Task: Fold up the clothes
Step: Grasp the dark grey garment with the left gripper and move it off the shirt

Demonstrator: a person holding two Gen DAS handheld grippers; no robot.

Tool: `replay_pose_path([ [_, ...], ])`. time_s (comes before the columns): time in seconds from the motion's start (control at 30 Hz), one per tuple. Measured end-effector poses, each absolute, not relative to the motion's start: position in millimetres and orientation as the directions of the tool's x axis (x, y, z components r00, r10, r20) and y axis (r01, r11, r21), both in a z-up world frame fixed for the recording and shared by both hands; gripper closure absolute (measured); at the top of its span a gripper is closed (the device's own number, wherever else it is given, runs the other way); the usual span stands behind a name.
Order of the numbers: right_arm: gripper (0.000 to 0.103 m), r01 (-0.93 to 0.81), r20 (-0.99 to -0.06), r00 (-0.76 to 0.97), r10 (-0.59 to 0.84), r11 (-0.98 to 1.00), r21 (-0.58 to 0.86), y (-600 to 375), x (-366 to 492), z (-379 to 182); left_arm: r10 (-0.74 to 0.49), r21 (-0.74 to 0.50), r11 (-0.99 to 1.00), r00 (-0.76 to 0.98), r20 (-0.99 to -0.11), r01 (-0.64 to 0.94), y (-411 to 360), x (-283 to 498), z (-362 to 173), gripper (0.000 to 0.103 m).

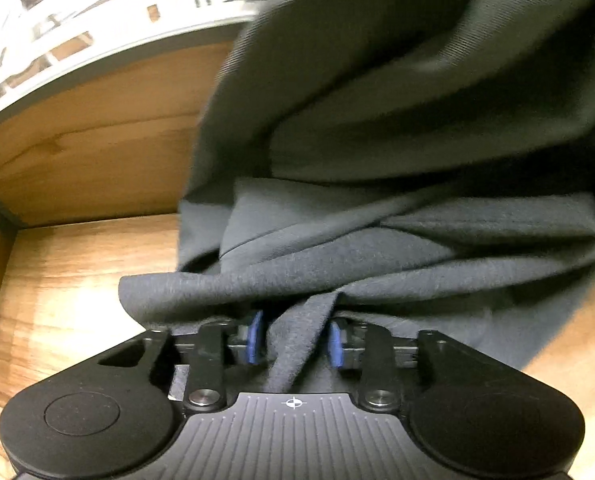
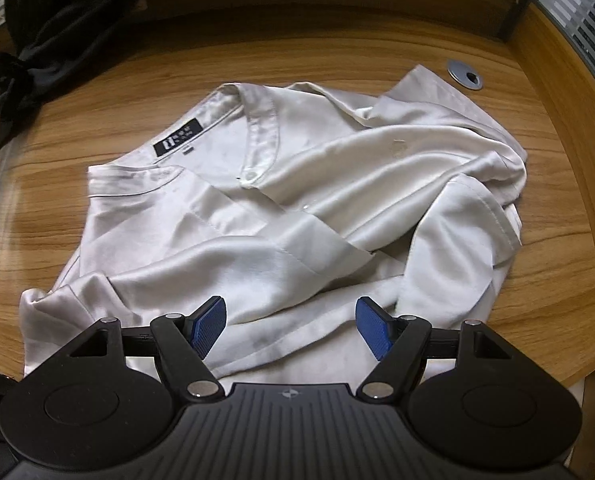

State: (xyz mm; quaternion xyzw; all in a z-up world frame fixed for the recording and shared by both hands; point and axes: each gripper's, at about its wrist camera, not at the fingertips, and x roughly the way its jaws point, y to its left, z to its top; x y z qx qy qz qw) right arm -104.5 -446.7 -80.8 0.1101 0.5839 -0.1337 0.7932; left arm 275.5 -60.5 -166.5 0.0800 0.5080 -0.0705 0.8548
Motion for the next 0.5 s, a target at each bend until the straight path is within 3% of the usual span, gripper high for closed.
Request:
replay_pose_path([
  [0.13, 0.025, 0.357, -0.957, 0.278, -0.087, 0.934, 0.019, -446, -111, -85, -0.087, 0.046, 0.96, 0.451, -0.888, 0.276, -72, 244, -163, 0.032],
  [0.33, 0.025, 0.419, -0.955, 0.267, -0.132, 0.908, -0.009, -461, -129, -98, -0.162, 0.025, 0.923, 0.445, -0.881, 0.385, -95, 174, -148, 0.019],
  [0.5, 0.025, 0.463, -0.95, 0.253, -0.182, 0.885, -0.046, -482, -139, -111, -0.255, -0.043, 0.881, 0.396, -0.882, 0.472, -138, 135, -136, 0.018],
])
